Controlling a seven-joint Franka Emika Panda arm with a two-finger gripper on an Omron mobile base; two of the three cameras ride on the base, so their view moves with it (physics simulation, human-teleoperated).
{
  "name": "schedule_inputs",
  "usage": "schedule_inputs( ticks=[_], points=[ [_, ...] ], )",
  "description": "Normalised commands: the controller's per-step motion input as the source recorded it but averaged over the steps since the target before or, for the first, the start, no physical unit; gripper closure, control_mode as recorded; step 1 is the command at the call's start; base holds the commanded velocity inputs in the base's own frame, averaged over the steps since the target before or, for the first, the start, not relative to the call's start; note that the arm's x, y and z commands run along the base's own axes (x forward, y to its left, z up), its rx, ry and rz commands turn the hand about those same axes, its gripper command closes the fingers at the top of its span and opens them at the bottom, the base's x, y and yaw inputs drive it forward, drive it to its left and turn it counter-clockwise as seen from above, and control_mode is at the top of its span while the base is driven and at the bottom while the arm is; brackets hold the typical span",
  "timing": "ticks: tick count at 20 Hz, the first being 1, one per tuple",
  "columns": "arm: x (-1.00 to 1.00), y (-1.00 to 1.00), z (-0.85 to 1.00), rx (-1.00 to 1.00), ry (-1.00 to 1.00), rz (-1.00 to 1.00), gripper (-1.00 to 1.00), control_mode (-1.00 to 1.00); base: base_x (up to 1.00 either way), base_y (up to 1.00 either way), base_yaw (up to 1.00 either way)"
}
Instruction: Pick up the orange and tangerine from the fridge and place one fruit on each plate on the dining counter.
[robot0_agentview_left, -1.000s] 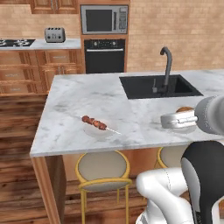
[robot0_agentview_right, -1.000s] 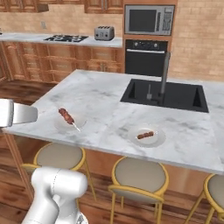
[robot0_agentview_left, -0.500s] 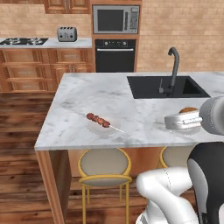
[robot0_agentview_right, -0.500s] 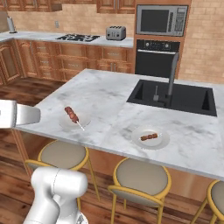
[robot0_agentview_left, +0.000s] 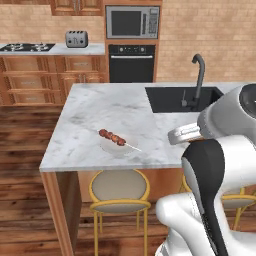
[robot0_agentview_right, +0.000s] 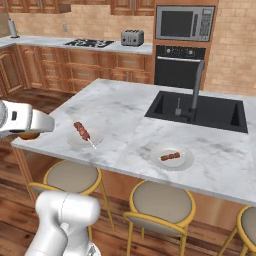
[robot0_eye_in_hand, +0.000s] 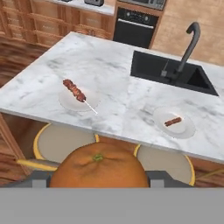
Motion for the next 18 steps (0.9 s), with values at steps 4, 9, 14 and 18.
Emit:
schedule_inputs(
  ticks=[4,9,14,18],
  points=[
    [0.64,0.12,-0.41,-0.05,0.11,0.00,1.00,-1.00,0.00,0.00,0.00],
    [0.57,0.00,-0.33,0.00,0.02,0.00,1.00,-1.00,0.00,0.00,0.00],
    [0.70,-0.01,-0.35,0.01,0.05,0.00,1.00,-1.00,0.00,0.00,0.00],
    [0.61,0.00,-0.31,0.07,0.00,0.00,1.00,-1.00,0.00,0.00,0.00]
  ],
)
